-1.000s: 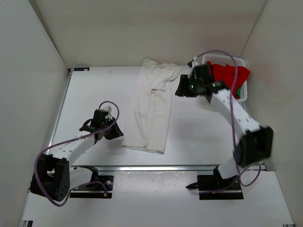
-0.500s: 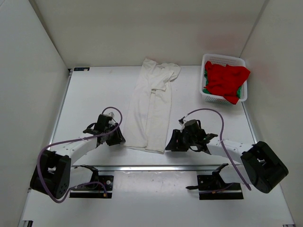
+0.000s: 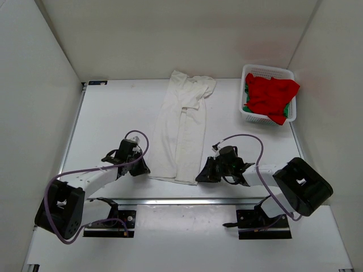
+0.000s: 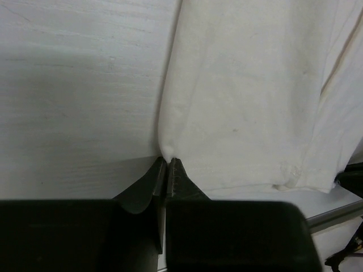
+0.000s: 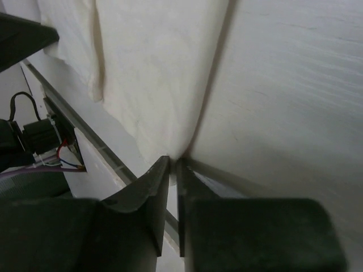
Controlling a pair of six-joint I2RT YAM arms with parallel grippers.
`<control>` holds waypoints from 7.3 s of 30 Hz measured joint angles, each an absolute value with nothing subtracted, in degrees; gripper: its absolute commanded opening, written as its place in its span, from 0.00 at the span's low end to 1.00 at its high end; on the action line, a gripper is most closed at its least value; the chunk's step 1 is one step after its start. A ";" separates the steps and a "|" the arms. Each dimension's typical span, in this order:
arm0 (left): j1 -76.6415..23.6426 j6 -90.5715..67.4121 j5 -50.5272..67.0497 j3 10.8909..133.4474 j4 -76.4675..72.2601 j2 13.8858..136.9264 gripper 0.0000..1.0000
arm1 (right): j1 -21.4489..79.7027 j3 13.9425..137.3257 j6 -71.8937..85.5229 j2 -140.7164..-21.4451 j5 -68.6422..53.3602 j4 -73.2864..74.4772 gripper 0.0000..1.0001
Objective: Fold and stack the t-shirts
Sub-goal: Grab the bottom of the folded rectangular tshirt with both arms, then fold the folded rectangular tshirt in 1/3 of the way, then grab one side of the 2/3 rectangular tshirt with both arms
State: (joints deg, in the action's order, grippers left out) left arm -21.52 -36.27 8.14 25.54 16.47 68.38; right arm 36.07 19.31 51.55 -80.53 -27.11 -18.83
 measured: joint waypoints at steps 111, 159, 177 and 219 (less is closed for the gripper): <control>-24.10 -50.09 12.97 29.32 -9.96 85.36 0.30 | 23.11 109.56 20.93 -134.30 -14.02 21.17 0.00; -20.43 -50.43 12.69 33.04 -6.48 76.23 0.43 | 19.31 83.79 20.53 -103.88 -25.19 22.65 0.27; -19.31 -47.44 12.19 32.58 -6.04 87.18 0.31 | 15.84 31.16 37.82 -88.20 -32.42 -13.10 0.39; -27.88 -47.53 9.30 19.62 18.55 48.69 0.00 | 36.25 18.63 43.66 -63.11 -26.50 -3.11 0.00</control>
State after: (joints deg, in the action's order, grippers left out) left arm -27.88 -47.53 9.30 19.62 18.55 48.69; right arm 36.25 18.63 43.66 -63.11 -26.50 -3.11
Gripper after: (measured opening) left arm 0.034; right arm 0.009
